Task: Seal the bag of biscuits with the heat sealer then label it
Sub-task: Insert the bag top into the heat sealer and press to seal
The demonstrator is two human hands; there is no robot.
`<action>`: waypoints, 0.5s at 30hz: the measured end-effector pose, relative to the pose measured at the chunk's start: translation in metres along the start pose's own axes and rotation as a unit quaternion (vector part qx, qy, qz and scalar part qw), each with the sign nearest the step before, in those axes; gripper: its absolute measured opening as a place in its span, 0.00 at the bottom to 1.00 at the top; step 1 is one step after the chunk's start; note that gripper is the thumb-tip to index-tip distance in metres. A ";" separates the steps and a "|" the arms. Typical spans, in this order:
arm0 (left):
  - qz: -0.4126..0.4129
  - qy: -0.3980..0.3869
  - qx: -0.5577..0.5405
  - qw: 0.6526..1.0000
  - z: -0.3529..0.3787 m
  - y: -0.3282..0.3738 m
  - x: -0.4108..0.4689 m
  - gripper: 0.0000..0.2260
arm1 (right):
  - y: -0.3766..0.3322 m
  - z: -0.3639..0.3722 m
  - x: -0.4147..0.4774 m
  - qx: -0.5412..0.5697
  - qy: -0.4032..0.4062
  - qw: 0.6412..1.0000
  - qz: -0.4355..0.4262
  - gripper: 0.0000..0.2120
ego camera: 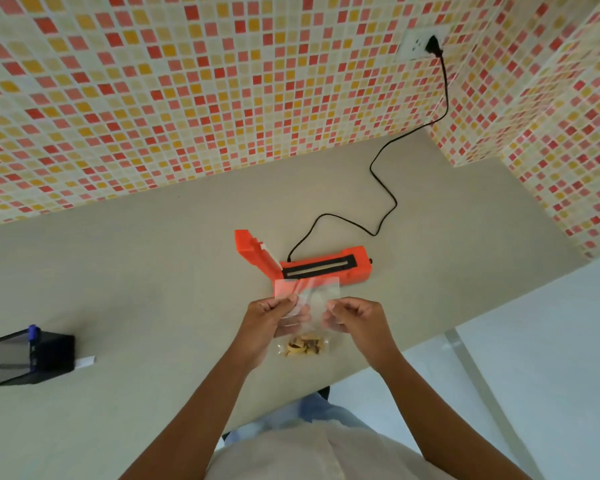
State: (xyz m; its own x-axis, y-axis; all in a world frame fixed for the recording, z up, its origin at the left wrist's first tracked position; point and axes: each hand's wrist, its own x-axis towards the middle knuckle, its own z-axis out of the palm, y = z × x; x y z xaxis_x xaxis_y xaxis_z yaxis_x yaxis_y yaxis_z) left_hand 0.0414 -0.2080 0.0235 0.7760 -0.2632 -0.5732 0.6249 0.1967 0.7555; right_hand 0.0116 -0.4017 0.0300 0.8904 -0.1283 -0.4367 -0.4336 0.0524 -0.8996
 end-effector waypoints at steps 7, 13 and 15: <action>-0.029 0.087 -0.090 0.992 0.042 -0.018 0.043 0.11 | 0.000 -0.035 0.049 -0.018 -0.006 0.998 0.065 0.09; -0.041 0.120 -0.096 0.987 0.053 -0.028 0.061 0.12 | -0.001 -0.042 0.077 -0.032 -0.012 0.996 0.085 0.11; -0.041 0.119 -0.087 0.988 0.056 -0.030 0.061 0.12 | -0.002 -0.041 0.083 -0.037 -0.015 0.996 0.085 0.11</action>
State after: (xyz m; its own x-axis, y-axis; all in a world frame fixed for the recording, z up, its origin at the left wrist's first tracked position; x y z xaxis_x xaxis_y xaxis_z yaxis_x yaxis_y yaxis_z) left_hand 0.0656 -0.2831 -0.0164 0.7079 -0.0595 -0.7038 0.6755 0.3482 0.6500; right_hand 0.0807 -0.4531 -0.0038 0.8065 -0.0950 -0.5836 -0.5864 -0.0028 -0.8100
